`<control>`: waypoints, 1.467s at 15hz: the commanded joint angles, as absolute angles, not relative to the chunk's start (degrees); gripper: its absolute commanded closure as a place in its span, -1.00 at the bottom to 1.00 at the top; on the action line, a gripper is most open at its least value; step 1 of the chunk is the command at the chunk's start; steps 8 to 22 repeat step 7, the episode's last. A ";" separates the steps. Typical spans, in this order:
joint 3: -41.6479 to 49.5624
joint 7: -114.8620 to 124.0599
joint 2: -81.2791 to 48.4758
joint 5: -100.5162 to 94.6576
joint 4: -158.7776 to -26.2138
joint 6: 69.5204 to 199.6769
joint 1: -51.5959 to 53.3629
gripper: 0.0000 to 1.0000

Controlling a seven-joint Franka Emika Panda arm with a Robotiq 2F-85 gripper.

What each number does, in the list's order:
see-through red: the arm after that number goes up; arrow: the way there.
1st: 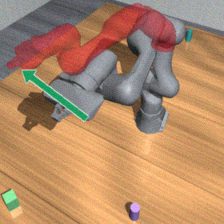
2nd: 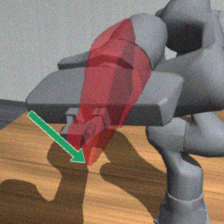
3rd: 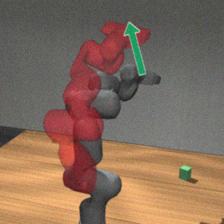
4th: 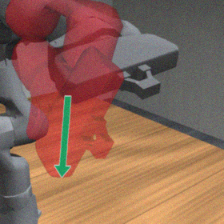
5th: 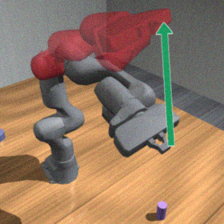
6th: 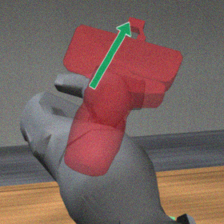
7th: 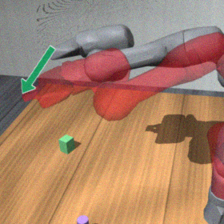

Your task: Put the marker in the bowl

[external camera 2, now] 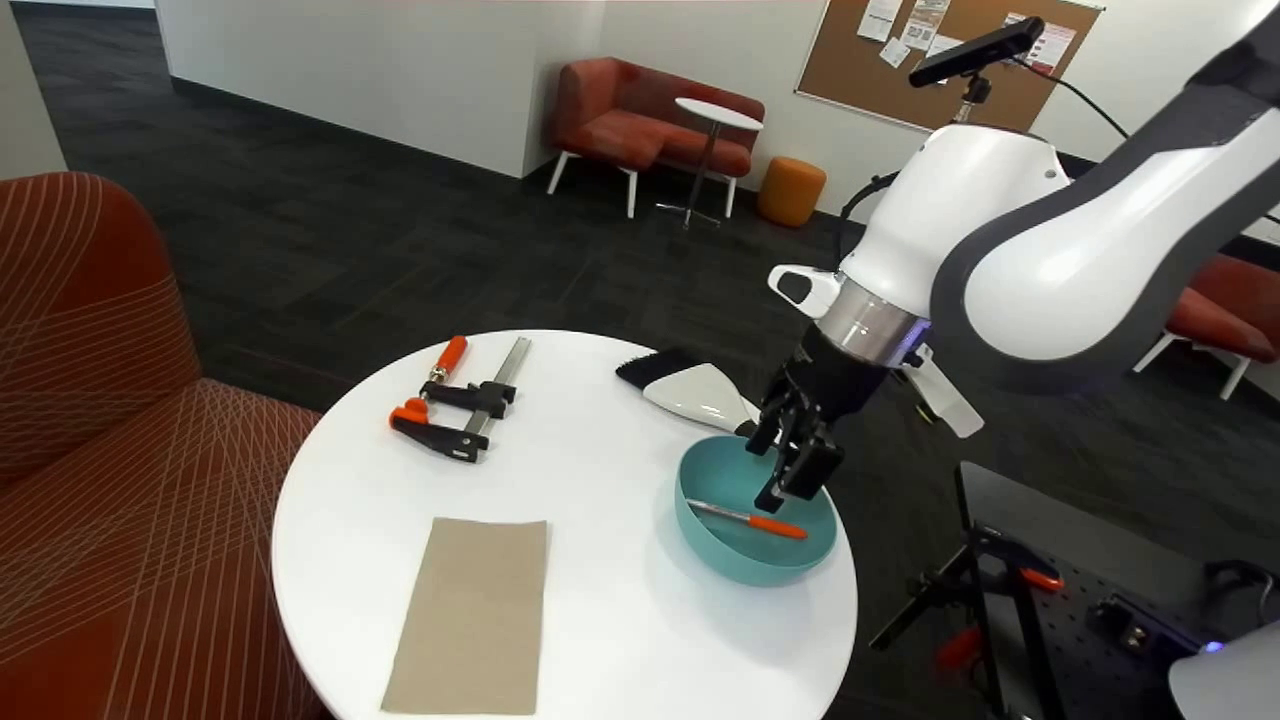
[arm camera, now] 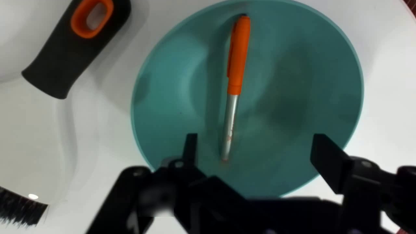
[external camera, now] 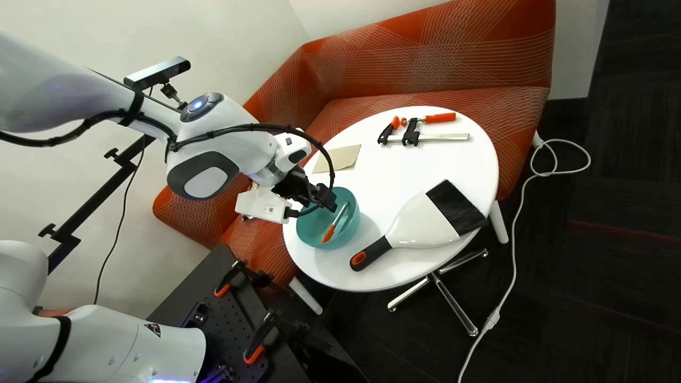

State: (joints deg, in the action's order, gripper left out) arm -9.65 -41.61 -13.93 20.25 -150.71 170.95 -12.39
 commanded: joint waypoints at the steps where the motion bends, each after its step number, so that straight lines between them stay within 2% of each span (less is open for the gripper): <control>1: -11.99 -43.60 -13.39 22.42 -151.35 172.93 -13.87 -1.00; 22: -11.21 -41.68 -13.92 20.78 -150.67 170.98 -13.08 -1.00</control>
